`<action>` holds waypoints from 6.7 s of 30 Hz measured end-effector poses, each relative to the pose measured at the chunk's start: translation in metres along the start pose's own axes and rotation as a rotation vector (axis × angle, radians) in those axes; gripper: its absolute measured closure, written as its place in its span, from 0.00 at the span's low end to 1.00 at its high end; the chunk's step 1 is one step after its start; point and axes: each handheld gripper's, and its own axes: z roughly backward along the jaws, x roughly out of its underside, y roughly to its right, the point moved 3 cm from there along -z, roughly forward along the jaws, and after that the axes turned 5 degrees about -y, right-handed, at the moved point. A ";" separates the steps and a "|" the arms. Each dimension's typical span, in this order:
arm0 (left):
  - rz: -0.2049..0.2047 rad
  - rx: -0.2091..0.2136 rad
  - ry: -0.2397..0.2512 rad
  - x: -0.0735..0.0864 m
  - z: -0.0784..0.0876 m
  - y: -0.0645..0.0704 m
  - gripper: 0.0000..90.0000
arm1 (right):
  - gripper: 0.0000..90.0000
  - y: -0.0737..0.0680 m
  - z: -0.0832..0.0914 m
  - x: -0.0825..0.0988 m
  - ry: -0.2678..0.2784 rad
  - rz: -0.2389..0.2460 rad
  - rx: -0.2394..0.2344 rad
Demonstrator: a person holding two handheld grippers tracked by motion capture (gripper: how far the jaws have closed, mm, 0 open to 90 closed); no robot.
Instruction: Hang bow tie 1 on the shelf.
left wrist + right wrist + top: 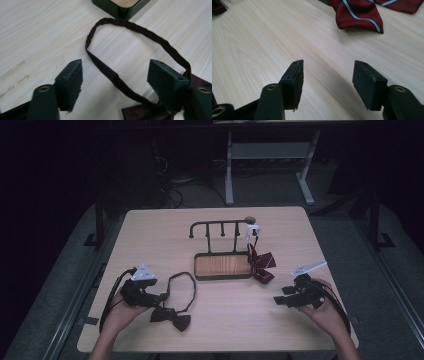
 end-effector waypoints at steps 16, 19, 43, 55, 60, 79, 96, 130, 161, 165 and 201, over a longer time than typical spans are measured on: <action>-0.021 -0.042 -0.136 -0.032 -0.027 -0.020 0.50 | 0.46 -0.002 -0.005 0.006 0.006 0.009 0.028; 0.007 -0.036 -0.153 -0.035 -0.033 -0.027 0.54 | 0.46 -0.001 -0.004 0.007 0.010 0.012 0.025; 0.017 0.014 -0.239 -0.037 -0.059 -0.043 0.77 | 0.47 -0.003 -0.003 0.006 0.025 0.025 0.032; -0.007 0.032 -0.274 -0.036 -0.065 -0.040 0.90 | 0.47 -0.005 -0.004 0.006 0.033 0.033 0.032; -0.009 0.045 -0.283 -0.035 -0.067 -0.040 0.95 | 0.47 -0.005 -0.004 0.006 0.036 0.034 0.029; -0.033 0.073 -0.233 -0.039 -0.049 -0.031 0.99 | 0.47 -0.004 -0.004 0.006 0.046 0.034 0.028; -0.077 0.082 -0.170 -0.046 -0.029 -0.018 0.99 | 0.47 -0.003 -0.004 0.007 0.053 0.029 0.025; -0.157 0.059 -0.101 -0.065 0.008 0.000 1.00 | 0.47 -0.002 -0.004 0.007 0.058 0.037 0.033; -0.228 0.043 -0.050 -0.089 0.040 0.012 1.00 | 0.47 -0.001 -0.002 0.008 0.072 0.038 0.036; -0.237 0.043 -0.047 -0.092 0.044 0.013 1.00 | 0.47 0.000 -0.001 0.008 0.071 0.037 0.035; -0.298 0.023 -0.030 -0.120 0.066 0.021 1.00 | 0.47 0.003 0.000 0.009 0.089 0.040 0.035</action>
